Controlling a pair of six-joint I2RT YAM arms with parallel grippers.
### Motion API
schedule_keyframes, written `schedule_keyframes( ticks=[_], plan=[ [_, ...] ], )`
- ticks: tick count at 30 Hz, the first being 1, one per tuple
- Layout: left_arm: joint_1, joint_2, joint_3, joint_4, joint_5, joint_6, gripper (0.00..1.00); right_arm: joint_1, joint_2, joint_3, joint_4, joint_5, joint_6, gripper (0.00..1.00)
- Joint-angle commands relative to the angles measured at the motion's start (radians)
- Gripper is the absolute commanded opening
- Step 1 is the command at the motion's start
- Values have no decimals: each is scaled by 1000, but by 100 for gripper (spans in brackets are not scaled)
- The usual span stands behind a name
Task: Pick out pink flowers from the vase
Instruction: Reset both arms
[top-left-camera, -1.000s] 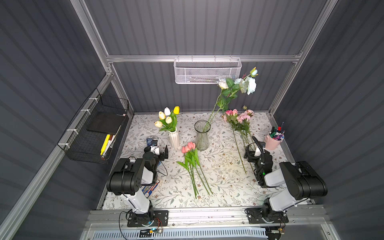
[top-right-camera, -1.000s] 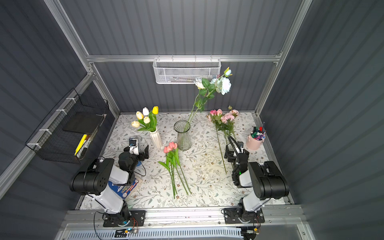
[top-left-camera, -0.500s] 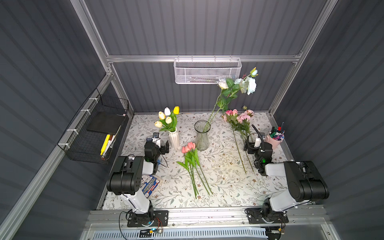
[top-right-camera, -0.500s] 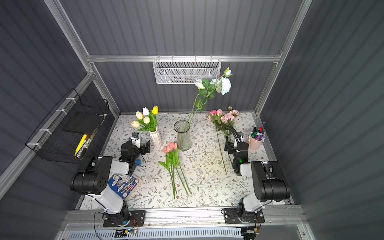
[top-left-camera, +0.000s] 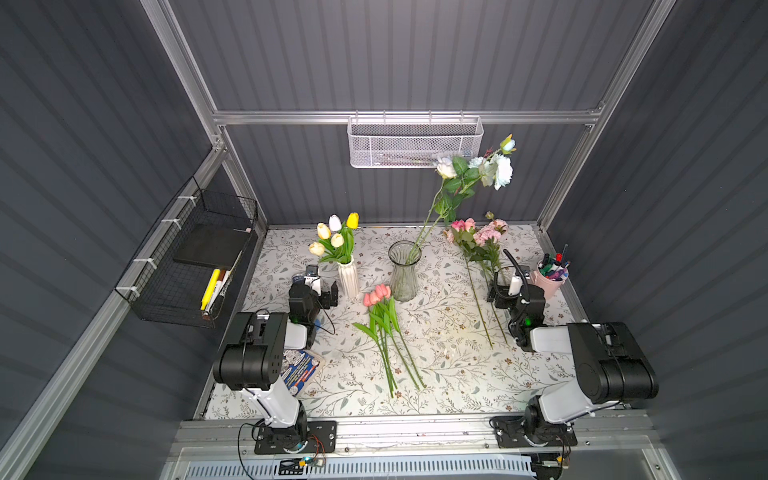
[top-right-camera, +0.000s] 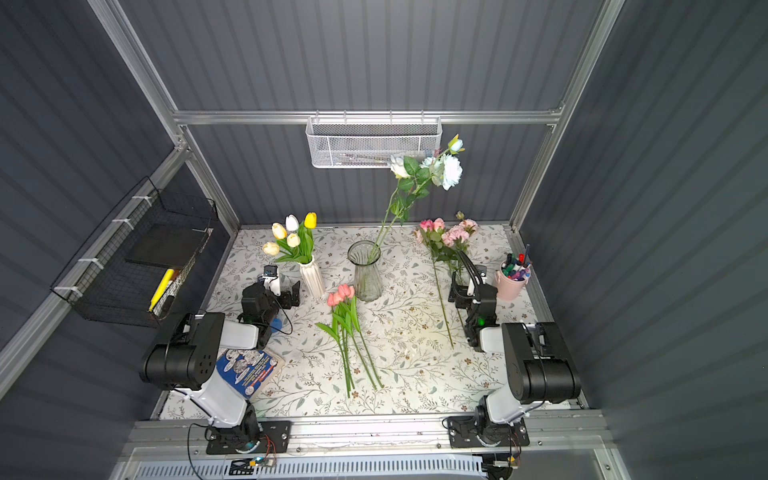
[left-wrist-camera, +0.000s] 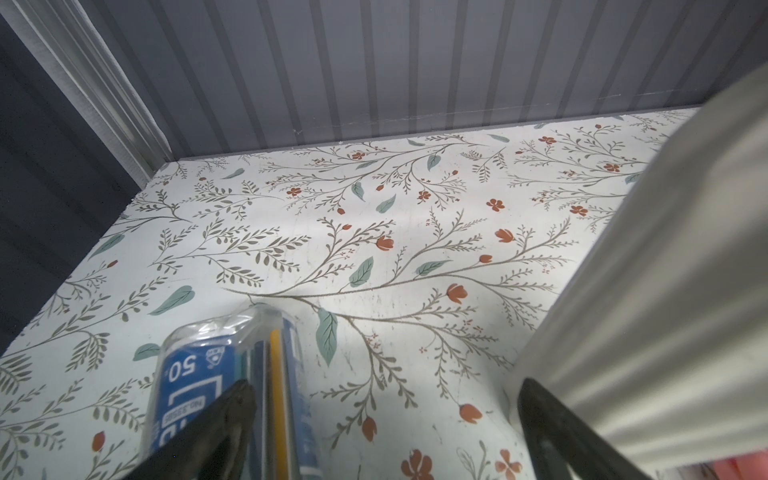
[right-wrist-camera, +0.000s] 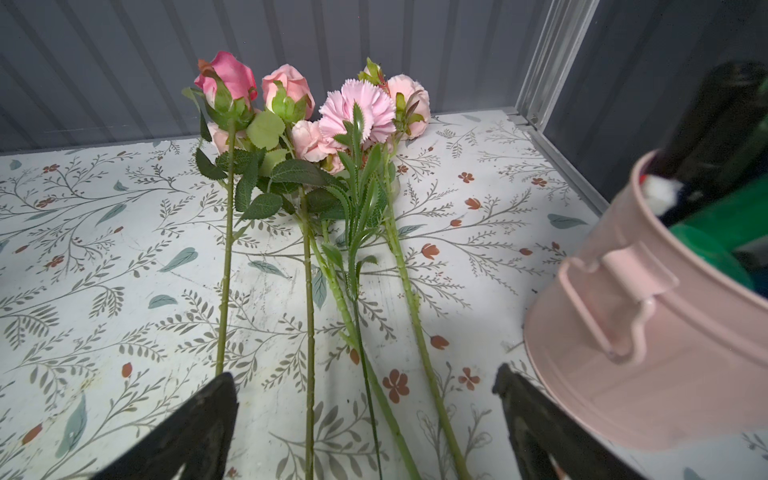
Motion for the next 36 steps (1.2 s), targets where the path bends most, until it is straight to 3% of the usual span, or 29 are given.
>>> schedule_keyframes(
  ticks=[1,36],
  plan=[
    [6,8,-2,-27,-4,-16,99,-5,-11,-9,-9,-10,7,99],
    [-40,7,-14,2,-77,8,99,-5,-11,-9,-9,-10,6,99]
  ],
)
